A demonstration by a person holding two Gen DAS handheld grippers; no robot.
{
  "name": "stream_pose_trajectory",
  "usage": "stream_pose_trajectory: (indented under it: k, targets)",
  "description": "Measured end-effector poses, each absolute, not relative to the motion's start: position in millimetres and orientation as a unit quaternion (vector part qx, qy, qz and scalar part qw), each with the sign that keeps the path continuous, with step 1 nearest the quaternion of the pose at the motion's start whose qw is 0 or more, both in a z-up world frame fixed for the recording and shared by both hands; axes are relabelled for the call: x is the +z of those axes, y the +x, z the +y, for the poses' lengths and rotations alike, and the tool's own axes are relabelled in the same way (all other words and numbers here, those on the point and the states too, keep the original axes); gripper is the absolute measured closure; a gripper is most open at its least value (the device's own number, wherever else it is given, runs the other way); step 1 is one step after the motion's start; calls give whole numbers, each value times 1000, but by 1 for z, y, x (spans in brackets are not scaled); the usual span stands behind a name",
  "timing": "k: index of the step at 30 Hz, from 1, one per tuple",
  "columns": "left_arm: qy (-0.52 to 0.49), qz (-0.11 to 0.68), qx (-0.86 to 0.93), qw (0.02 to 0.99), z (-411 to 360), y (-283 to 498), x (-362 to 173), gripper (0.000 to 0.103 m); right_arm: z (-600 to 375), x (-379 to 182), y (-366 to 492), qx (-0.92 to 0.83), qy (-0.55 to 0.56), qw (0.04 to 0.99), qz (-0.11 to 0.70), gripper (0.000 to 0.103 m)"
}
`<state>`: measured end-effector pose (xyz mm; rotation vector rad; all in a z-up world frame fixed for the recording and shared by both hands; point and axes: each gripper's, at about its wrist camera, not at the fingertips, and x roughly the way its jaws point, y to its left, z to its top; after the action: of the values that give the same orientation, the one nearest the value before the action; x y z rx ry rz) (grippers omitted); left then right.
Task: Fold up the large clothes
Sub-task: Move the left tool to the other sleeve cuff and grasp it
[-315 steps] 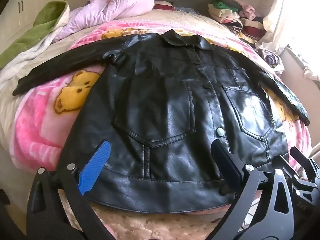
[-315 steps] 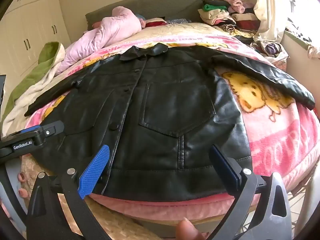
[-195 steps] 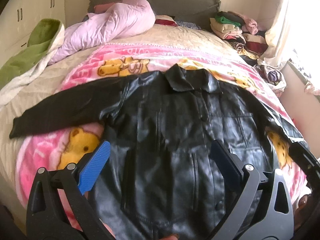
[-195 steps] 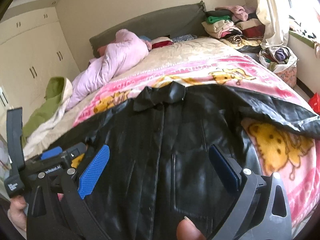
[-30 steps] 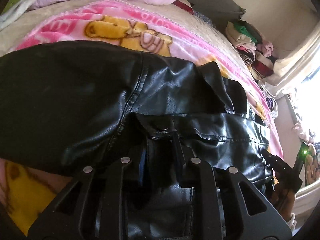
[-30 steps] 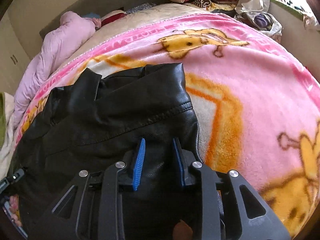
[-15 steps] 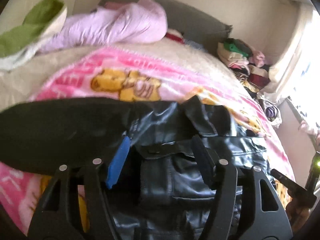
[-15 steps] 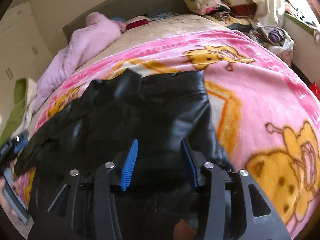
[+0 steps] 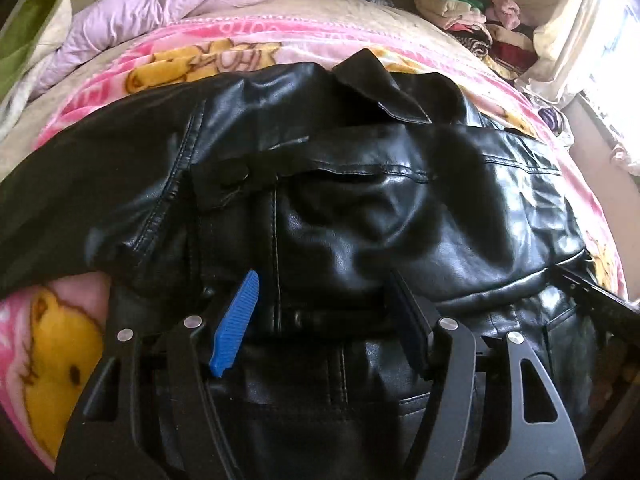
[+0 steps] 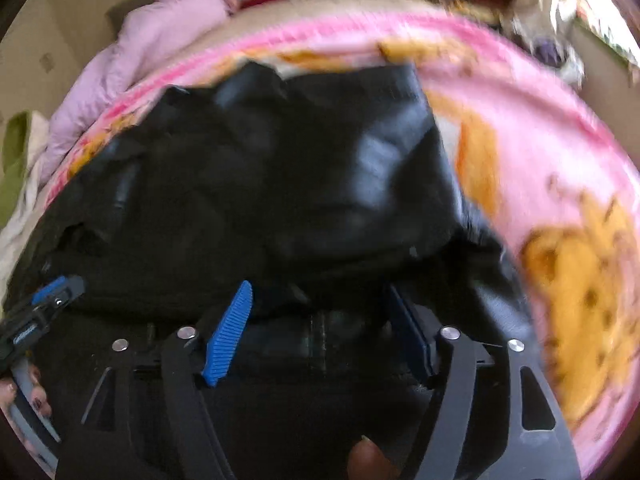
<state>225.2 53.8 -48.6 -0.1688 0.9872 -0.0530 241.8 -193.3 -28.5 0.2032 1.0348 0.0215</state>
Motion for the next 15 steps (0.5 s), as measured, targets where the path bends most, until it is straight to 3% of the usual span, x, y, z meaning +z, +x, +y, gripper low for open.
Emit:
stream_pose_trajectory:
  k: [3, 9, 12, 15]
  targets:
    - [-89, 460, -33, 883, 56, 221, -43, 44, -190, -23, 240, 7, 95, 866, 490, 34]
    - [-116, 420, -38, 899, 64, 204, -24, 29, -187, -4, 223, 27, 114, 882, 457, 33]
    - [-123, 402, -35, 907, 68, 195, -15, 24, -179, 5, 214, 35, 102, 891, 440, 22]
    - [-135, 384, -41, 912, 73, 188, -9, 9, -169, 13, 207, 45, 92, 898, 427, 14]
